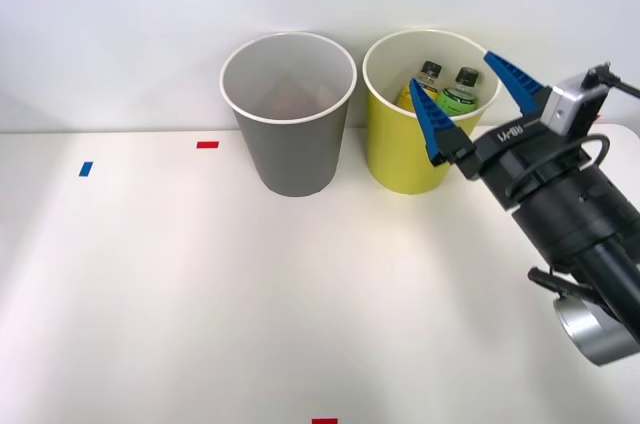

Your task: Put cans in the gray bin, plastic bottles in the light green bin

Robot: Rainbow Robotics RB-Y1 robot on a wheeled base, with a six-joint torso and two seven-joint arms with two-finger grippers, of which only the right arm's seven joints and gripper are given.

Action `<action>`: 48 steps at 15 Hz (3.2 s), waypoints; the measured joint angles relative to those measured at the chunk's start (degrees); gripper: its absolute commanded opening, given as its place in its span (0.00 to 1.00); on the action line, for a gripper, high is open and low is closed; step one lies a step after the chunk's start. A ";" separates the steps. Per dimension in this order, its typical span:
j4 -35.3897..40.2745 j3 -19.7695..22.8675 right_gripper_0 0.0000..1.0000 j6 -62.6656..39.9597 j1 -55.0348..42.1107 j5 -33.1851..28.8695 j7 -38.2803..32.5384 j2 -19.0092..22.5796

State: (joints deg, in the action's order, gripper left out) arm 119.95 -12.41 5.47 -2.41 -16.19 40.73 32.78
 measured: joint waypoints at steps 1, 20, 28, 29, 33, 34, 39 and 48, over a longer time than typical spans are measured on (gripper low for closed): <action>0.06 0.06 1.00 1.67 -2.49 0.34 -0.38 -0.70; -1.21 -2.10 1.00 9.27 -26.88 -0.27 3.10 -16.41; -15.51 1.37 1.00 27.80 -27.41 -10.59 8.21 -27.40; -15.80 1.51 1.00 28.44 -28.01 -10.00 11.46 -27.75; -16.04 1.15 1.00 31.07 -33.51 -6.70 21.03 -27.95; -16.05 1.06 1.00 32.18 -35.32 -6.68 21.05 -27.81; -16.07 0.23 1.00 37.97 -42.49 -3.44 22.16 -24.66; -16.05 -0.55 1.00 41.00 -50.24 3.25 39.26 -24.48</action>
State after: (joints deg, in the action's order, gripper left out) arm 103.90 -12.96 46.47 -52.64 -12.94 79.99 8.30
